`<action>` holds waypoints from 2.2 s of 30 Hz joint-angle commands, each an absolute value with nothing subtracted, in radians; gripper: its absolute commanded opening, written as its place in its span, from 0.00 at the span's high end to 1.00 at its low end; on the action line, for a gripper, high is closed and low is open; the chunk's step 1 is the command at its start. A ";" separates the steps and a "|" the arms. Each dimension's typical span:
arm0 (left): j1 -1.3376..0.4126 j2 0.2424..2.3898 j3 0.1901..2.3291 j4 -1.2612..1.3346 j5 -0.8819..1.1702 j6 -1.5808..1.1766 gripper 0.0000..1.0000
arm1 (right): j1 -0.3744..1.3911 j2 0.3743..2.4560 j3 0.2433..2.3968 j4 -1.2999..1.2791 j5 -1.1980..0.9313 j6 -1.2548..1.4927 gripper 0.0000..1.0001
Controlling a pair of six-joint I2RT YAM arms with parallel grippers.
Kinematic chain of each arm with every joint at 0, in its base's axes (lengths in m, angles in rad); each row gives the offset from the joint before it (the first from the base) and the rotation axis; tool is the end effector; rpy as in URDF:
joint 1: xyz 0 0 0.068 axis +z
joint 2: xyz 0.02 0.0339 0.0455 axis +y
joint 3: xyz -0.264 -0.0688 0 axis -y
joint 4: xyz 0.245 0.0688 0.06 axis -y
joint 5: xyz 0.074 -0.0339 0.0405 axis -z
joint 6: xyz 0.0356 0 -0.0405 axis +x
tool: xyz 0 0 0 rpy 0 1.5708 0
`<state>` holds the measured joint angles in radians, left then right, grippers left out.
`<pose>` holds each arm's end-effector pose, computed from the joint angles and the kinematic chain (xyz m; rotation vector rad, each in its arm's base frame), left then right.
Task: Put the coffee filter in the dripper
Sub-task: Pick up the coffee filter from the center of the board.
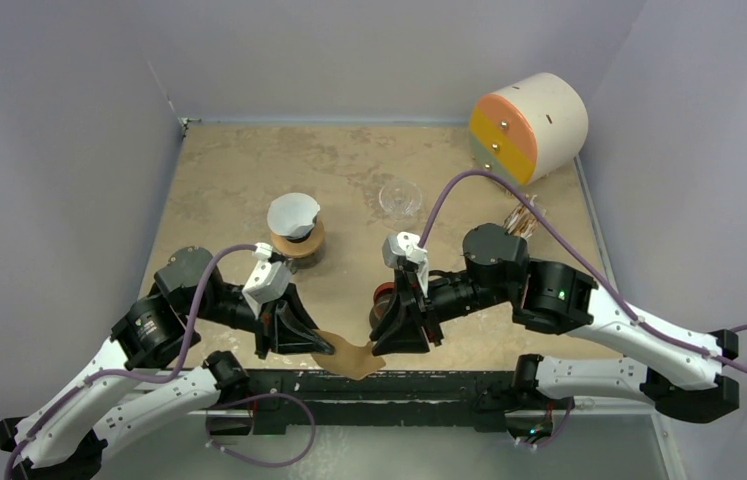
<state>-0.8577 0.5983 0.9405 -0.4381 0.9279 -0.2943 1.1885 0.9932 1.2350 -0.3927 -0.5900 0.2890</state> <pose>0.0487 -0.0999 0.3918 1.2409 1.4486 -1.5879 0.0569 0.1946 0.4360 -1.2824 1.5065 1.5378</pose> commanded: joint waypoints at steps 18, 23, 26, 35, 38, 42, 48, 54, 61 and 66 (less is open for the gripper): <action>-0.855 0.607 0.955 -0.418 0.939 -0.287 1.00 | 1.192 0.955 1.246 -0.410 -0.492 0.260 0.67; -0.854 0.605 0.952 -0.419 0.937 -0.288 1.00 | 1.192 0.939 1.250 -0.406 -0.490 0.259 0.67; -0.855 0.606 0.951 -0.418 0.936 -0.288 1.00 | 1.192 0.927 1.248 -0.401 -0.495 0.259 0.66; -0.855 0.612 0.946 -0.405 0.938 -0.295 1.00 | 1.192 0.906 1.227 -0.383 -0.511 0.274 0.62; -0.855 0.615 0.946 -0.403 0.935 -0.295 1.00 | 1.192 0.928 1.219 -0.383 -0.535 0.278 0.62; -0.854 0.616 0.949 -0.406 0.934 -0.296 1.00 | 1.192 0.958 1.218 -0.378 -0.552 0.279 0.63; -0.855 0.612 0.950 -0.413 0.928 -0.295 1.00 | 1.192 0.973 1.223 -0.373 -0.571 0.274 0.68; -0.855 0.615 0.950 -0.417 0.927 -0.290 1.00 | 1.192 0.974 1.223 -0.377 -0.580 0.271 0.75; -0.854 0.615 0.949 -0.416 0.928 -0.288 1.00 | 1.192 0.968 1.216 -0.363 -0.613 0.272 1.00; -0.854 0.615 0.945 -0.427 0.916 -0.278 1.00 | 1.192 0.961 1.201 -0.329 -0.651 0.288 1.00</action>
<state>-0.8577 0.6132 0.9405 -0.4351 0.9279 -0.2947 1.1885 0.9802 1.2156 -0.3901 -0.5961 0.2737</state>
